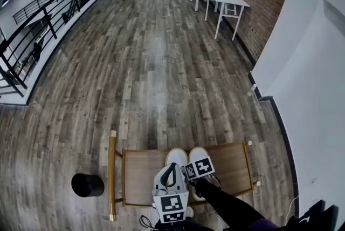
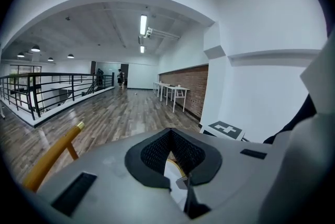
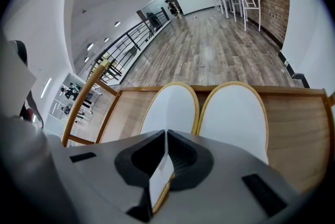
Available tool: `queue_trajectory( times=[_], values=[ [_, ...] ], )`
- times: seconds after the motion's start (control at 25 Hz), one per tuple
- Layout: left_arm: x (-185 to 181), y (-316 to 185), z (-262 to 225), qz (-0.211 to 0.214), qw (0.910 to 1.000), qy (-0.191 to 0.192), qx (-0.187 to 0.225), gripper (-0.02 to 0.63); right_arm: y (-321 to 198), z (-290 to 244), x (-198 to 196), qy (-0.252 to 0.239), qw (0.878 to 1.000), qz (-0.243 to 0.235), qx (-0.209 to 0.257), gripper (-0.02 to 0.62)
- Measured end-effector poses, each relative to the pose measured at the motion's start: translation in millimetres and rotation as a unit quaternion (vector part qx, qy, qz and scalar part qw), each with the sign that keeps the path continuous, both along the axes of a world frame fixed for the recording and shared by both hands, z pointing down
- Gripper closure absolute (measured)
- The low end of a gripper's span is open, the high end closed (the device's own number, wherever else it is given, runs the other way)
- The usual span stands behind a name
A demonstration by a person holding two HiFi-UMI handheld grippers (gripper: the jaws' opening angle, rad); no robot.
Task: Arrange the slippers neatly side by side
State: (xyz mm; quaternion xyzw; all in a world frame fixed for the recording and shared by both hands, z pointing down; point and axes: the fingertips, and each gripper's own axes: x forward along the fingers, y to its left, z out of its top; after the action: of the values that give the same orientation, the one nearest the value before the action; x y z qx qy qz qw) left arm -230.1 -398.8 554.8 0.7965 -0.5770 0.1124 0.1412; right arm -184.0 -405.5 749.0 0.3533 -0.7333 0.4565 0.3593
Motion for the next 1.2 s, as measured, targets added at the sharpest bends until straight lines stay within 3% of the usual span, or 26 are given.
queue_trajectory(
  times=[0.28, 0.56, 0.84, 1.04, 1.2],
  values=[
    [-2, 2, 4, -0.001, 1.0, -0.004, -0.007, 0.607, -1, 1, -1, -0.005, 1.0, -0.002, -0.003, 0.586],
    [-1, 0, 7, -0.001, 0.9999, -0.006, -0.009, 0.607, 1, -2, -5, -0.04, 0.999, -0.013, -0.008, 0.581],
    [-2, -1, 9, -0.003, 0.9999, -0.005, -0.011, 0.607, -2, -12, -1, -0.057, 0.998, -0.004, -0.001, 0.531],
    [-2, -1, 6, -0.014, 0.9998, -0.001, -0.013, 0.607, 6, -53, -1, -0.145, 0.989, 0.033, 0.011, 0.531],
    [-7, 0, 8, -0.015, 0.9997, -0.002, -0.018, 0.607, 13, -88, 9, -0.2, 0.975, 0.081, 0.057, 0.531]
  ],
)
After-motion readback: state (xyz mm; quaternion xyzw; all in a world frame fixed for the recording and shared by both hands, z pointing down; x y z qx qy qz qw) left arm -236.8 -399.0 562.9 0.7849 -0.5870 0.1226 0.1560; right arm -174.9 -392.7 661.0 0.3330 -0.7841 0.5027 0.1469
